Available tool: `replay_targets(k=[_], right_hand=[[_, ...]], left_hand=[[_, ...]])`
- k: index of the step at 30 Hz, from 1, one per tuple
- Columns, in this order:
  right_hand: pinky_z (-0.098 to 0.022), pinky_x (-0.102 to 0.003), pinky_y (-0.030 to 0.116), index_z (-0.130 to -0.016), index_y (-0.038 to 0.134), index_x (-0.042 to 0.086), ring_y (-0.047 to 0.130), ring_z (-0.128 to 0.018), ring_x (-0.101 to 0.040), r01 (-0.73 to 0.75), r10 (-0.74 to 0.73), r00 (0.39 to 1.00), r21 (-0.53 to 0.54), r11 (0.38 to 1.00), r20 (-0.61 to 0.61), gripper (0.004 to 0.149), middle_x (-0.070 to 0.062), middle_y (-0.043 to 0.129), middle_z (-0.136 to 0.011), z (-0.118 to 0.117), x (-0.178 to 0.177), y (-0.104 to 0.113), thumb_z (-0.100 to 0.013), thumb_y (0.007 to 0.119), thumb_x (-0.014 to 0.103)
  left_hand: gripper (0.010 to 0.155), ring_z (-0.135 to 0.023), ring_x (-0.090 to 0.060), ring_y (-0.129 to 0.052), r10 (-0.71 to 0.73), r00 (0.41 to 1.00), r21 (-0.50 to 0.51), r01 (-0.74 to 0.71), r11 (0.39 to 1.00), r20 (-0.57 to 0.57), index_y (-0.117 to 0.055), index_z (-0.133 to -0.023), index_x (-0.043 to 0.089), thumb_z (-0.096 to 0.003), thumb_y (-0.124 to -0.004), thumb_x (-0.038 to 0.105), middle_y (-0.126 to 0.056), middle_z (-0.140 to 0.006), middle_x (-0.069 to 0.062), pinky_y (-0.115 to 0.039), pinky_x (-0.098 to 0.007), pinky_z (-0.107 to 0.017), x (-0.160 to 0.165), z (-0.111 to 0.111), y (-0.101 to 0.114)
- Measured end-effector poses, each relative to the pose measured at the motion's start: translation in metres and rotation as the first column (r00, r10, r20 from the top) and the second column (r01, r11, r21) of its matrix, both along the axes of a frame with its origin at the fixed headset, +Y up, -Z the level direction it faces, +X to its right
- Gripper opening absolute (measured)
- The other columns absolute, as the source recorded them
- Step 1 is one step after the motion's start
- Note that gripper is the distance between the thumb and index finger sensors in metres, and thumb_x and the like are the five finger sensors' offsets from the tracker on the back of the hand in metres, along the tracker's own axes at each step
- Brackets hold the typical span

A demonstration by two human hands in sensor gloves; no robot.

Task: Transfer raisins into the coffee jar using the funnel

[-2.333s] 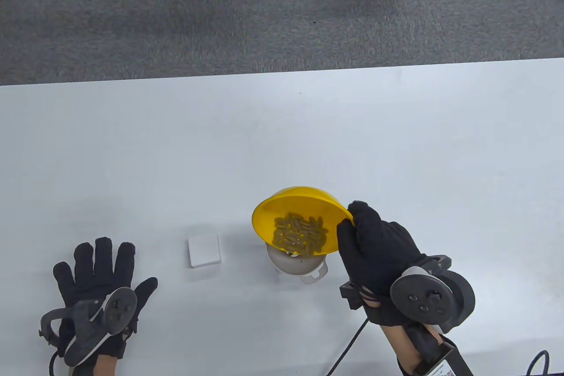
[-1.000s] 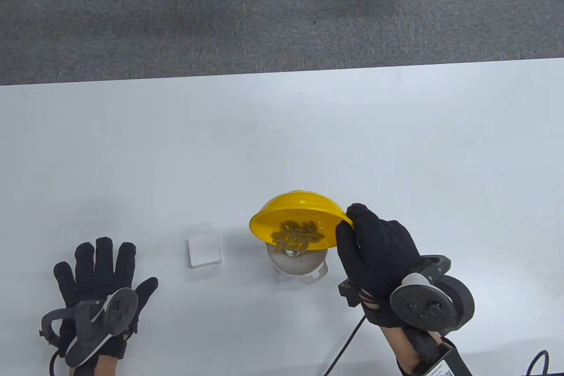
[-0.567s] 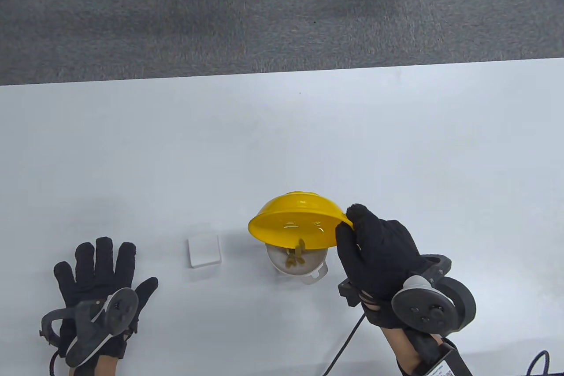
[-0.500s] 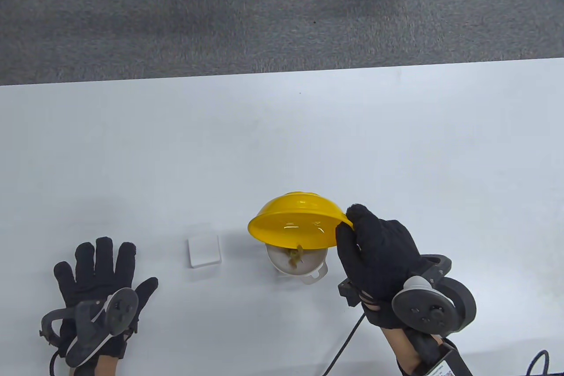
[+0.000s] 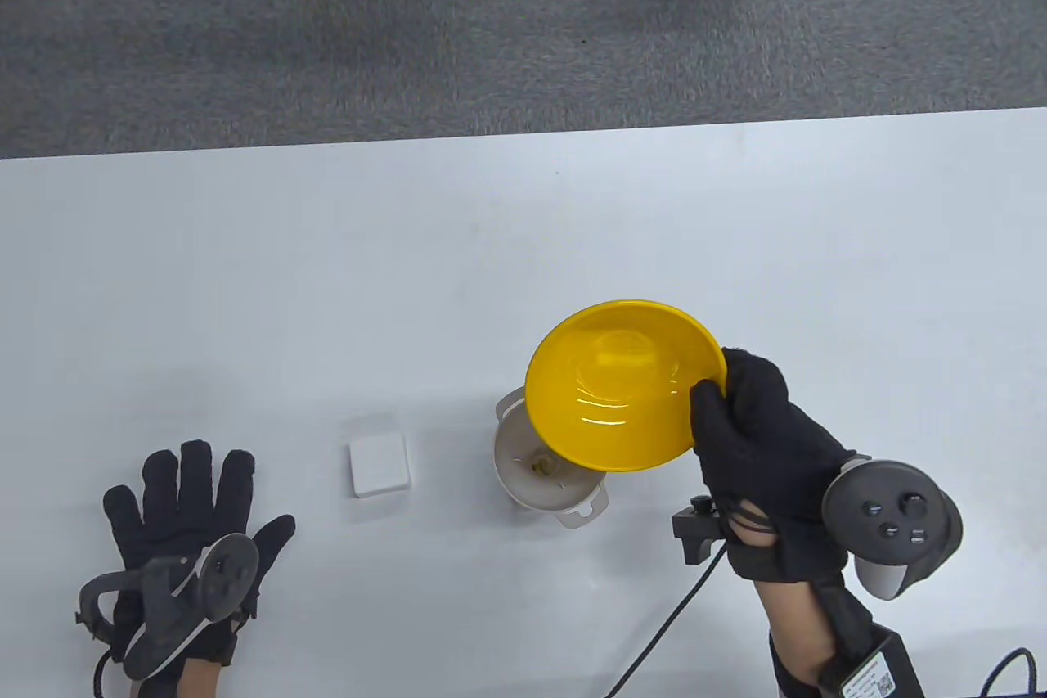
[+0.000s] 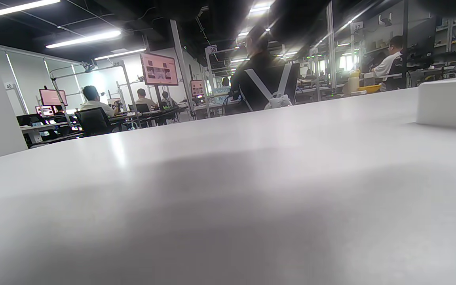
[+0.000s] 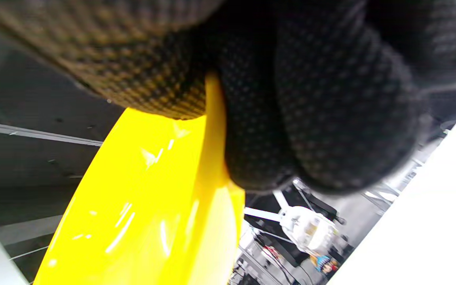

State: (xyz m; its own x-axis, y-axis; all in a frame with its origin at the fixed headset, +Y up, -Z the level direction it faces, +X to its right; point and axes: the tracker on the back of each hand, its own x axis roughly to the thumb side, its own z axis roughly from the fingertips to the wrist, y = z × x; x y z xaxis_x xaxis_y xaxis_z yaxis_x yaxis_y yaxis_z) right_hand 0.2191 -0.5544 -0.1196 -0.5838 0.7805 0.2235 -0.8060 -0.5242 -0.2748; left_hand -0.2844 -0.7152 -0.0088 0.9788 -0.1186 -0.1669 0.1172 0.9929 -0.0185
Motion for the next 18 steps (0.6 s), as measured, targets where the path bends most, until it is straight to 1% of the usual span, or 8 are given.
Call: replay_targets(k=[2,3,8,11,15,18], right_hand=[[-0.023,-0.048,0.092,-0.080,0.083,0.003,0.108,-0.019,-0.026,0.031,-0.030,0.999,-0.056,0.998,0.026,0.048,-0.013,0.110,-0.038,-0.010,0.011,-0.007,-0.045,0.095,0.033],[-0.023,-0.048,0.092,-0.081,0.083,0.003,0.108,-0.020,-0.026,0.035,-0.033,0.999,-0.066,0.997,0.030,0.048,-0.013,0.110,-0.038,-0.011,0.013,-0.009,-0.045,0.094,0.034],[-0.023,-0.048,0.092,-0.081,0.083,0.002,0.108,-0.020,-0.026,0.069,-0.054,0.995,-0.189,0.980,0.084,0.048,-0.013,0.109,-0.038,-0.034,0.031,-0.036,-0.046,0.094,0.033],[-0.024,-0.048,0.092,-0.081,0.083,0.002,0.108,-0.020,-0.026,0.055,-0.027,0.993,-0.241,0.969,0.117,0.048,-0.013,0.110,-0.038,-0.042,0.038,-0.051,-0.046,0.094,0.033],[-0.024,-0.048,0.092,-0.081,0.083,0.001,0.108,-0.020,-0.027,0.002,0.053,0.986,-0.329,0.944,0.157,0.048,-0.013,0.110,-0.038,-0.052,0.047,-0.078,-0.046,0.093,0.033],[-0.024,-0.049,0.092,-0.080,0.083,0.001,0.109,-0.020,-0.027,-0.041,0.114,0.980,-0.394,0.918,0.163,0.048,-0.014,0.110,-0.038,-0.056,0.051,-0.095,-0.045,0.093,0.033]], left_hand=[[0.085,-0.114,-0.042,-0.034,0.000,1.000,0.000,0.000,1.000,0.002,-0.046,-0.112,0.040,-0.0376,-0.059,0.081,-0.040,-0.125,-0.003,-0.031,-0.073,-0.077,0.000,0.000,0.000],[0.085,-0.114,-0.042,-0.034,0.000,1.000,0.000,0.000,1.000,0.002,-0.046,-0.112,0.040,-0.0376,-0.059,0.081,-0.040,-0.125,-0.003,-0.031,-0.073,-0.077,0.000,0.000,0.000],[0.085,-0.114,-0.042,-0.034,0.000,1.000,-0.003,0.000,1.000,0.000,-0.046,-0.112,0.040,-0.0376,-0.059,0.081,-0.040,-0.125,-0.003,-0.031,-0.073,-0.077,0.000,0.000,0.000],[0.085,-0.114,-0.042,-0.034,0.004,1.000,0.000,-0.004,1.000,-0.002,-0.046,-0.112,0.040,-0.0375,-0.059,0.081,-0.040,-0.125,-0.003,-0.031,-0.073,-0.077,-0.001,0.000,0.000],[0.085,-0.114,-0.042,-0.034,0.007,1.000,0.002,-0.007,1.000,-0.005,-0.046,-0.112,0.040,-0.0376,-0.059,0.081,-0.040,-0.125,-0.003,-0.031,-0.073,-0.077,-0.001,0.000,0.000],[0.085,-0.114,-0.042,-0.034,0.008,1.000,0.003,-0.007,1.000,-0.005,-0.046,-0.112,0.040,-0.0375,-0.059,0.081,-0.040,-0.125,-0.003,-0.031,-0.073,-0.077,-0.002,0.001,0.000]])
